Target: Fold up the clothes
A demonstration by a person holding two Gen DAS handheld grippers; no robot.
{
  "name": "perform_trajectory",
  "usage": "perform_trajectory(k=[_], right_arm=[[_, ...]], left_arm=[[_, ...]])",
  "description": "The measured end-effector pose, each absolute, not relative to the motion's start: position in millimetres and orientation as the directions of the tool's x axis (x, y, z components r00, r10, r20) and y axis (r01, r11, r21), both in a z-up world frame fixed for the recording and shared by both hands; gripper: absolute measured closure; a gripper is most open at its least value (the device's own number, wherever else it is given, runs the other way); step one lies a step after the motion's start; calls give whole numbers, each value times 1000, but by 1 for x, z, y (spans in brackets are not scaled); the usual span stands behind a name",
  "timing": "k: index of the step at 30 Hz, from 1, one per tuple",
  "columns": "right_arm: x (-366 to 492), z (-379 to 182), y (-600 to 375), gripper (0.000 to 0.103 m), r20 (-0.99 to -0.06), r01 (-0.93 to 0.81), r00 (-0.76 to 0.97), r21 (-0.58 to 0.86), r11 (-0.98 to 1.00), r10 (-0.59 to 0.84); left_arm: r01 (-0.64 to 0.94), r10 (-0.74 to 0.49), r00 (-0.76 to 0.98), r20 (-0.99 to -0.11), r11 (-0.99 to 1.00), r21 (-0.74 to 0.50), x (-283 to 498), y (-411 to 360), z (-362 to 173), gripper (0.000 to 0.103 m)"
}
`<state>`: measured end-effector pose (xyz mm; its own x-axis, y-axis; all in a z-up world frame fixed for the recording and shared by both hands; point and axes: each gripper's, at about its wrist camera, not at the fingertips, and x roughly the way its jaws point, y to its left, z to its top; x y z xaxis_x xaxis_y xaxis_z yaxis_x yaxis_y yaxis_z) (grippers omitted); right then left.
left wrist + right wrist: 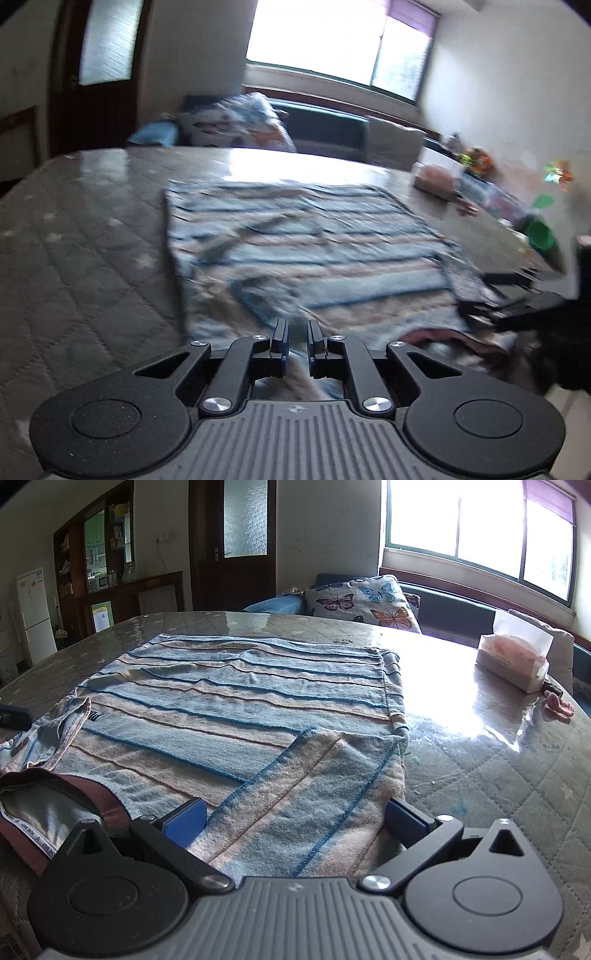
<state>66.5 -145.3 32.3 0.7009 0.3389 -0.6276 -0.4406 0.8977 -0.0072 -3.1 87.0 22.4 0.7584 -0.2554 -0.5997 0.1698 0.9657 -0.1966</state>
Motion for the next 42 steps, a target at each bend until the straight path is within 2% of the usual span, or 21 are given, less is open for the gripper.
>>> perform_trajectory(k=[3, 5, 6, 7, 8, 11, 12, 15, 18, 24, 31, 34, 37, 42], right_arm=[[66, 32, -145, 0, -627, -440, 701, -7, 898, 339], [66, 32, -145, 0, -627, -440, 702, -7, 898, 338], [66, 32, -145, 0, -627, -439, 702, -7, 898, 338], [66, 32, -145, 0, -627, -439, 702, -7, 898, 338], [66, 32, -145, 0, -627, -439, 702, -7, 898, 338], [66, 32, -145, 0, -627, -439, 702, -7, 898, 338], [66, 32, -145, 0, -627, -439, 702, -6, 898, 338], [66, 32, -145, 0, -627, -439, 702, -7, 898, 338], [66, 32, -145, 0, -627, -439, 702, -7, 899, 338], [66, 32, -146, 0, -626, -438, 703, -6, 899, 338], [66, 32, -145, 0, -626, -437, 703, -6, 899, 337], [66, 32, -145, 0, -626, -437, 703, -6, 899, 337], [66, 32, -145, 0, -626, -437, 703, -6, 899, 337], [65, 32, -145, 0, -626, -437, 703, -6, 899, 337]], left_arm=[[200, -290, 729, -621, 957, -211, -2, 75, 17, 90], [203, -298, 719, -628, 954, -221, 0, 70, 15, 78], [201, -299, 716, -631, 954, -224, 2, 68, 14, 65], [197, -295, 713, -637, 955, -221, 3, 66, 13, 59], [192, -285, 709, -645, 958, -212, 5, 64, 12, 59], [180, -266, 697, -666, 964, -197, 8, 60, 8, 63], [177, -262, 698, -666, 965, -194, 7, 60, 7, 67], [173, -270, 700, -661, 962, -210, 5, 61, 8, 90], [168, -261, 720, -644, 965, -204, -1, 60, 11, 99], [181, -281, 754, -593, 958, -224, -14, 61, 20, 100], [225, -321, 705, -632, 947, -230, -14, 57, 11, 97], [241, -324, 727, -605, 946, -217, -15, 59, 21, 94], [199, -277, 769, -577, 960, -197, -10, 70, 33, 93], [96, -171, 763, -623, 984, -153, 11, 90, 21, 93]])
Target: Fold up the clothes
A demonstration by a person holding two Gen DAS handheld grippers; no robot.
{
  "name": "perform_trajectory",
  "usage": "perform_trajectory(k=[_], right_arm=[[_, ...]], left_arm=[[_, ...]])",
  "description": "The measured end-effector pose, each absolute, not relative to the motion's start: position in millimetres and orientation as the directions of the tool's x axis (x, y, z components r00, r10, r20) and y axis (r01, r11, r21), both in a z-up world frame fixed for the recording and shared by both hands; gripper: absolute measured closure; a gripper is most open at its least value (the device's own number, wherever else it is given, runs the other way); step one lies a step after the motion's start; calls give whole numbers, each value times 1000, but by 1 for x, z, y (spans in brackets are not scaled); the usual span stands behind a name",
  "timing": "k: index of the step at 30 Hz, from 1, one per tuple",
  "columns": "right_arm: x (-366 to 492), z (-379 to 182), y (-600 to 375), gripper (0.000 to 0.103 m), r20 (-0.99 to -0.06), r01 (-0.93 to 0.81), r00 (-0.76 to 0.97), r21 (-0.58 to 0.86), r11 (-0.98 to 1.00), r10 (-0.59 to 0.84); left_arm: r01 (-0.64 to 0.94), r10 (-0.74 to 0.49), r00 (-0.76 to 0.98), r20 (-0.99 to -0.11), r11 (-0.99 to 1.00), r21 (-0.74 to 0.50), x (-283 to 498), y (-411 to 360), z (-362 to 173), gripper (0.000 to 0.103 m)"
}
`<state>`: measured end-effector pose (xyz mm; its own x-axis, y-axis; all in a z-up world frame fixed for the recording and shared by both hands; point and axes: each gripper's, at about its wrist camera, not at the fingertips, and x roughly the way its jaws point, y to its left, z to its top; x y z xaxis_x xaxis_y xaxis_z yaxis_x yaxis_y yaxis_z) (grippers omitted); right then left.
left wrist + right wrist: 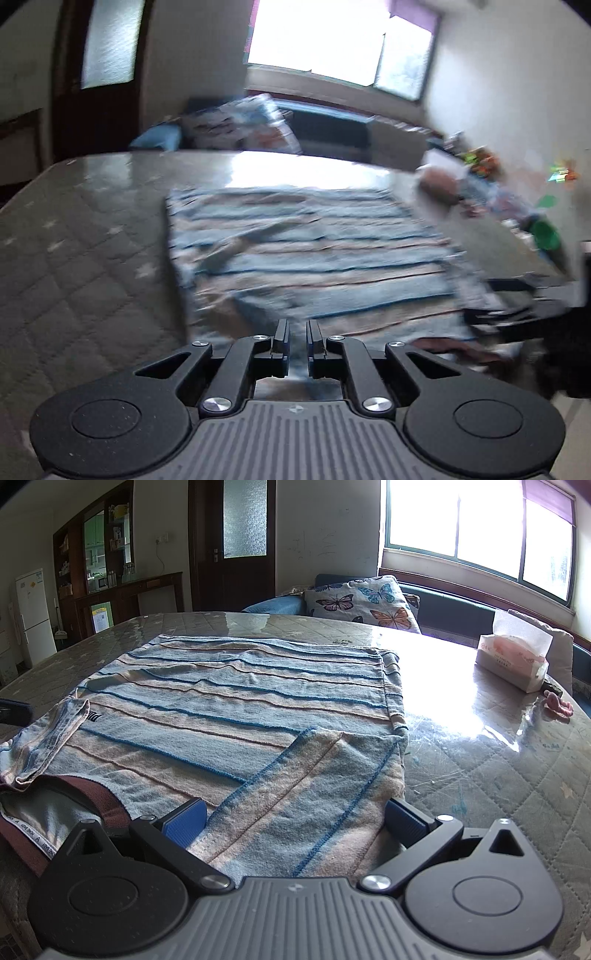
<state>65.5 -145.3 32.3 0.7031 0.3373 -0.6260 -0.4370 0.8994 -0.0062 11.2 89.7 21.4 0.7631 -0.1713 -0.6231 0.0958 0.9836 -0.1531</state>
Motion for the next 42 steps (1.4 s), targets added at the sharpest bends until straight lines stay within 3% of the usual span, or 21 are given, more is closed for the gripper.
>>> perform_trajectory(k=[3, 11, 13, 19, 21, 23, 42], right_arm=[[65, 32, -145, 0, -626, -437, 703, -6, 899, 337], [65, 32, -145, 0, -626, -437, 703, -6, 899, 337], [65, 32, -145, 0, -626, -437, 703, -6, 899, 337], [65, 32, -145, 0, -626, -437, 703, -6, 900, 337], [65, 32, -145, 0, -627, -437, 703, -6, 900, 337], [65, 32, -145, 0, -627, -437, 702, -6, 900, 337], [55, 56, -151, 0, -630, -452, 706, -49, 891, 323]], left_arm=[[88, -140, 744, -654, 990, -111, 14, 93, 6, 93], [110, -108, 763, -637, 993, -36, 21, 88, 11, 86], [106, -96, 771, -630, 994, -21, 31, 88, 14, 78], [133, -95, 761, -642, 991, 11, 63, 82, 8, 74], [148, -100, 757, -645, 989, 21, 65, 78, 3, 68], [161, -108, 757, -644, 987, 25, 63, 75, 2, 61], [145, -75, 755, -652, 988, 55, 1, 83, 7, 47]])
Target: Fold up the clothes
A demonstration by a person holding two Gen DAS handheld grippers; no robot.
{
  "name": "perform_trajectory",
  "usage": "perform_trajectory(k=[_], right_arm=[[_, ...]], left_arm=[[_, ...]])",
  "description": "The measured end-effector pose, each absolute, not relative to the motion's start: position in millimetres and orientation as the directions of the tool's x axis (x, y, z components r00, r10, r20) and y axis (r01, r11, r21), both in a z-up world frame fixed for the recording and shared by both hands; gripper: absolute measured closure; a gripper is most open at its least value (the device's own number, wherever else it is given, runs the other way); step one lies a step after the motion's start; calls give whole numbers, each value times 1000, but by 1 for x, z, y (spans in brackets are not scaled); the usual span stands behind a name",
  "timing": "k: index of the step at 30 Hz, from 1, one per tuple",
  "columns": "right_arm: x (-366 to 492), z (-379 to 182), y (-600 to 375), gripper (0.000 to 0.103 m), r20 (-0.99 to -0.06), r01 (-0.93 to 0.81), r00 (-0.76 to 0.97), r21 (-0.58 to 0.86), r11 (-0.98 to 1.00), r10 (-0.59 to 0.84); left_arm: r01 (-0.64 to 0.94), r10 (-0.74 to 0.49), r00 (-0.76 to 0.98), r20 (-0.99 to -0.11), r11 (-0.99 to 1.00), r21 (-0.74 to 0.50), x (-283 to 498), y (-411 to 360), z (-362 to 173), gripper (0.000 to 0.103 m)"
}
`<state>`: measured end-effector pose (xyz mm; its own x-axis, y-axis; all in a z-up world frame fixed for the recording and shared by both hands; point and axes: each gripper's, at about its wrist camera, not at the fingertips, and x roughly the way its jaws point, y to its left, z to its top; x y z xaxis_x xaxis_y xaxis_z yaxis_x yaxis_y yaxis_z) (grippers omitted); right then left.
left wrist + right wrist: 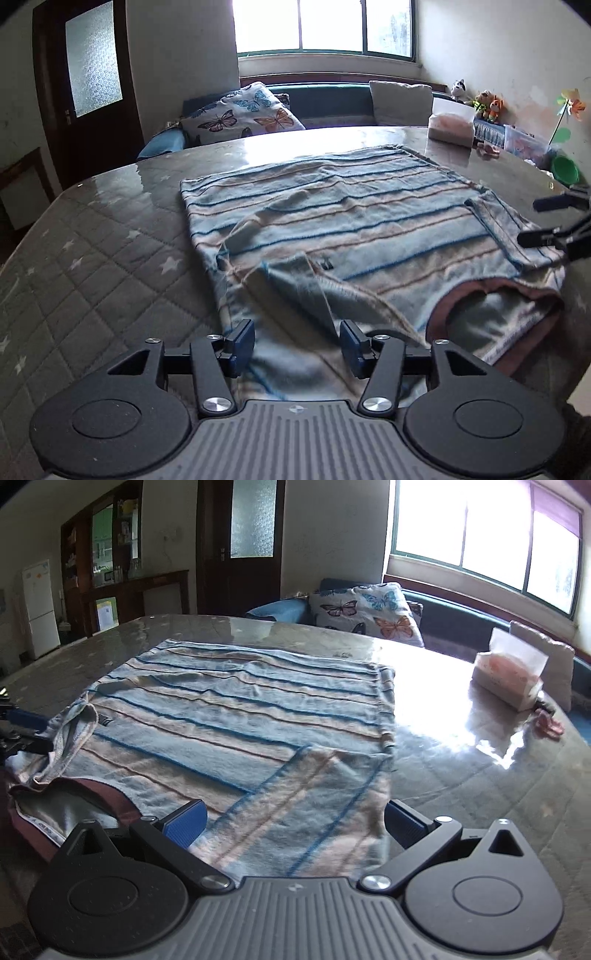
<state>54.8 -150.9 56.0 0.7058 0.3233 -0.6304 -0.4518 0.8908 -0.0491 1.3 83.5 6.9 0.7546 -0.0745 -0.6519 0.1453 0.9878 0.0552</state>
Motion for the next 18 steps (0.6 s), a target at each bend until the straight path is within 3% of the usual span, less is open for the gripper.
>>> perform_trajectory(k=[9, 16, 18], right_arm=[[40, 47, -159, 5, -673, -468, 685, -114, 876, 279], [36, 55, -158, 6, -636, -463, 718, -132, 876, 283], [36, 49, -154, 11, -655, -484, 702, -151, 862, 279]], left_arm=[[157, -63, 766, -640, 983, 91, -20, 77, 8, 43], [195, -69, 779, -623, 971, 136, -34, 75, 19, 43], [222, -78, 773, -629, 963, 153, -41, 73, 20, 43]])
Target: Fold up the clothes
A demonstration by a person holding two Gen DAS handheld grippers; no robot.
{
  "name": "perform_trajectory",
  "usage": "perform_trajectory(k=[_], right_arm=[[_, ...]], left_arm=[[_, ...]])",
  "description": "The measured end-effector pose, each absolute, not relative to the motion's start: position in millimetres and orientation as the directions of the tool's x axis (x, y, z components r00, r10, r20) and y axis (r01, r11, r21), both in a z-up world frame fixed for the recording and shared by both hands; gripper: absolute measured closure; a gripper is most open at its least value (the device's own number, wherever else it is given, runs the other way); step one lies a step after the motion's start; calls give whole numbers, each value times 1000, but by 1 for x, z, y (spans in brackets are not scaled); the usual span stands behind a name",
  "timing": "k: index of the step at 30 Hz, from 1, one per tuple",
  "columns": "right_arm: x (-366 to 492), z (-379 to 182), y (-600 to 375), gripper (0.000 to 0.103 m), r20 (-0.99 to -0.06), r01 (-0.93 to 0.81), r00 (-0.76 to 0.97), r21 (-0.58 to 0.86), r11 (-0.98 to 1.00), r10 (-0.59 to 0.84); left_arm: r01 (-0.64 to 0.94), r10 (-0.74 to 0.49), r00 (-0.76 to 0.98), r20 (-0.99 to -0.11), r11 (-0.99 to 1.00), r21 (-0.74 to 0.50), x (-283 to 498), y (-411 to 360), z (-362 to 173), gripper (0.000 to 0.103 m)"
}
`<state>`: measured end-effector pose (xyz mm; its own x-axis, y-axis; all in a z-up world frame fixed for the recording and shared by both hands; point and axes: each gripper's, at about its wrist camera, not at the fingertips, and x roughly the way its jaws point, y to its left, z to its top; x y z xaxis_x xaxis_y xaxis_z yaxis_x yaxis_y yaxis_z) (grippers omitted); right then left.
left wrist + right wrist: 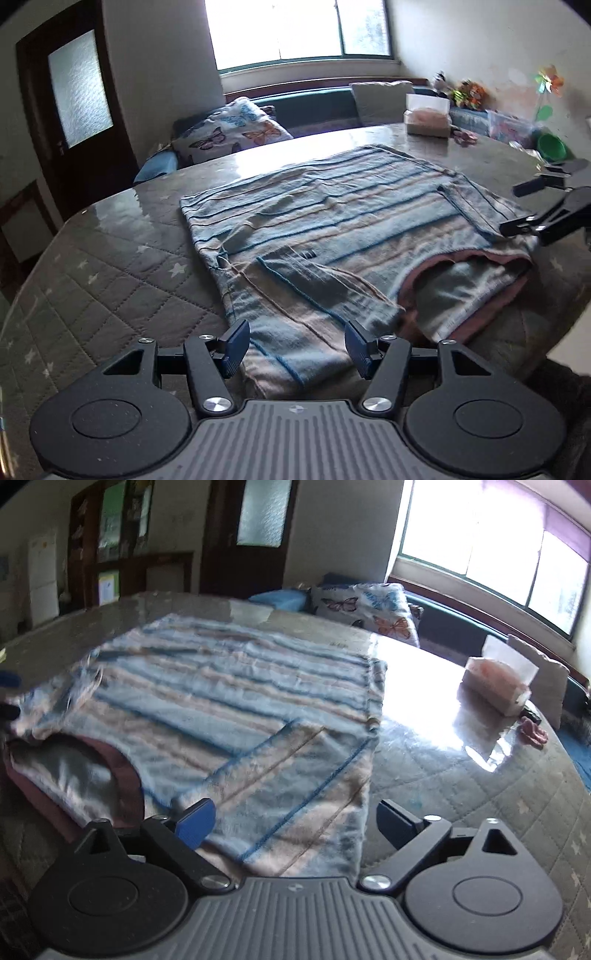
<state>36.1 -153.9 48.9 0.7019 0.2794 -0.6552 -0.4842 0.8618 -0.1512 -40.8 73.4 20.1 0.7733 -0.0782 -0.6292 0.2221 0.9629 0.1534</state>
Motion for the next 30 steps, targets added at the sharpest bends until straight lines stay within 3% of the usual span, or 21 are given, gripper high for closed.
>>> perform_trajectory(k=[19, 21, 23, 25, 30], right_arm=[[-13, 60, -157, 39, -737, -691, 574, -203, 693, 356], [-8, 61, -157, 46, -737, -685, 576, -200, 700, 354], [-3, 61, -158, 49, -739, -681, 577, -199, 705, 348], [3, 61, -161, 54, -743, -681, 571, -191, 707, 349], [13, 61, -162, 75, -756, -694, 550, -176, 698, 356]], left_arm=[[497, -141, 743, -654, 770, 399, -63, 42, 3, 43], [507, -147, 734, -663, 768, 391, -58, 45, 2, 44], [509, -147, 726, -672, 772, 382, -52, 49, 2, 50], [510, -151, 714, -683, 781, 361, -47, 53, 2, 63], [513, -172, 688, -705, 802, 305, -40, 60, 3, 86]])
